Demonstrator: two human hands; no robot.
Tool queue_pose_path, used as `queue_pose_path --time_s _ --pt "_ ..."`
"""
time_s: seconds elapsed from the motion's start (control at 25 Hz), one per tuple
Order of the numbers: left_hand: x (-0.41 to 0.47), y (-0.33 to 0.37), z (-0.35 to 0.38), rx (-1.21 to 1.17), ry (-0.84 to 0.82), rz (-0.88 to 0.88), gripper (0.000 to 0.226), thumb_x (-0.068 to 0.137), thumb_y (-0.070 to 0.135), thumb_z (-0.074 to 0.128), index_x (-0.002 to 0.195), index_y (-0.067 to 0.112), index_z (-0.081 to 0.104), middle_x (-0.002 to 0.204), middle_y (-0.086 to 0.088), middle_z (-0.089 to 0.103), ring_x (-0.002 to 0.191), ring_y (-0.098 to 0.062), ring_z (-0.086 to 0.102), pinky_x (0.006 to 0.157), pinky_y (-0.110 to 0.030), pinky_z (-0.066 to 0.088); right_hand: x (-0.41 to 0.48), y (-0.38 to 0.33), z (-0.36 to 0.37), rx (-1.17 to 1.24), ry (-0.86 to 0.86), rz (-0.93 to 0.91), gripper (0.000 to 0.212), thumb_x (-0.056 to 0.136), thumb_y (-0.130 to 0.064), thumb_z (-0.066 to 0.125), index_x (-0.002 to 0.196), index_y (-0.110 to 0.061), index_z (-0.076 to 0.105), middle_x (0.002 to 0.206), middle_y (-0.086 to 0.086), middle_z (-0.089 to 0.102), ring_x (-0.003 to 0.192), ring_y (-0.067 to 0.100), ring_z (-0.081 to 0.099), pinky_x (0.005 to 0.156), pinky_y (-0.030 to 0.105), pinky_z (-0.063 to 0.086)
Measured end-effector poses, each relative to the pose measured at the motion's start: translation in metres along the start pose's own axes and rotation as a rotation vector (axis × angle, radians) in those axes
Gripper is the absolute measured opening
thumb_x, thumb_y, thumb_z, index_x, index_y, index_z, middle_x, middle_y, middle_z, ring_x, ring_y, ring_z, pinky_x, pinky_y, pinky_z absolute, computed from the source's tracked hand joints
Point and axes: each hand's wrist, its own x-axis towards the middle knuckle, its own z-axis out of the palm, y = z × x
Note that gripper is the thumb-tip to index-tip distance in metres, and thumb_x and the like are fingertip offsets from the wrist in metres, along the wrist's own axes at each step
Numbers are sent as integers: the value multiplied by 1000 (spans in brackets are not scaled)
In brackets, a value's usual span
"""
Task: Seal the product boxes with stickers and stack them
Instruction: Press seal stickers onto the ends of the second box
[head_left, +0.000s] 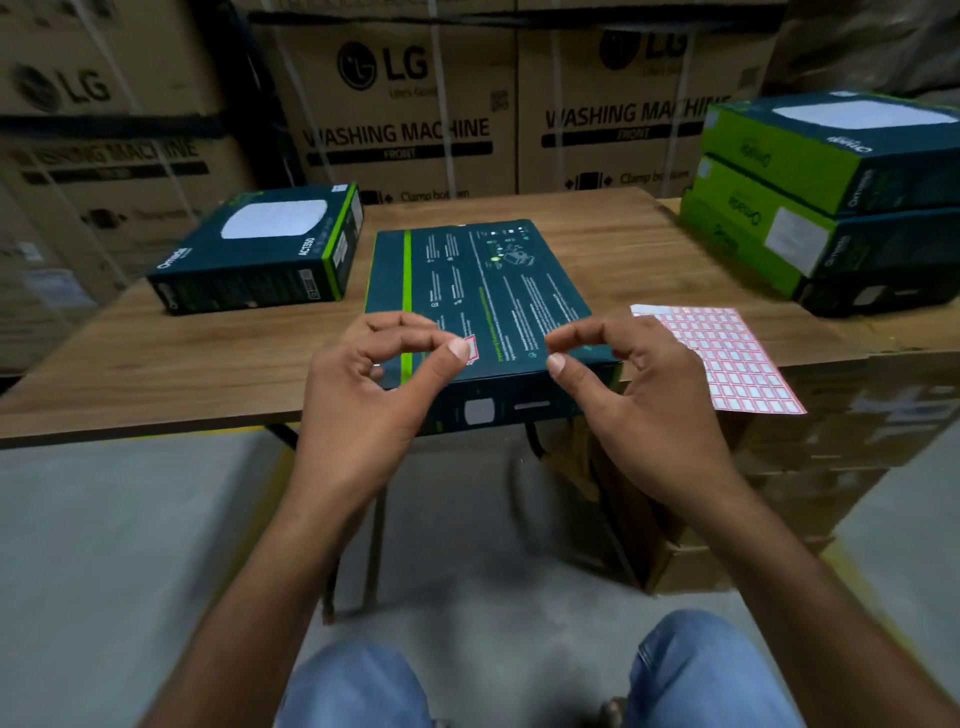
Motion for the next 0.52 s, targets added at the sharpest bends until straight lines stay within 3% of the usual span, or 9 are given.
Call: queue_pose_path --time_s 0.08,0.16,0.24,0.36,0.52 --pt "3 -11 -7 94 -7 39 5 85 29 85 85 25 83 105 10 72 106 1 64 92 -14 45 -1 5 6 -55 -2 0 18 91 -29 78 100 -43 71 107 -17 62 108 -8 55 87 3 34" --pt "5 -21 -10 170 -10 95 7 85 35 86 87 29 83 107 13 72 114 -7 62 102 -28 46 -2 10 9 -85 -3 -13 21 91 -27 78 103 -42 72 108 -16 61 108 -8 53 91 5 37" --pt "6 -27 -9 222 -19 148 10 84 41 86 88 33 83 109 14 72 121 -14 59 109 -41 44 -2 15 12 -131 -1 -62 21 91 -26 79 105 -40 73 106 -21 63 107 -4 54 98 22 44" --pt "8 -30 -4 259 -38 137 13 81 51 84 89 41 81 113 19 71 133 -14 50 117 -43 35 1 23 15 -231 -34 -188 23 91 -36 77 113 -34 76 113 -22 70 115 7 59 101 51 45" --pt "10 -39 5 328 -44 151 18 78 67 71 87 53 76 117 25 70 141 -12 43 121 -48 27 7 33 22 -268 -88 -243 33 91 -47 72 122 -37 75 127 -20 70 122 9 58 104 56 40"
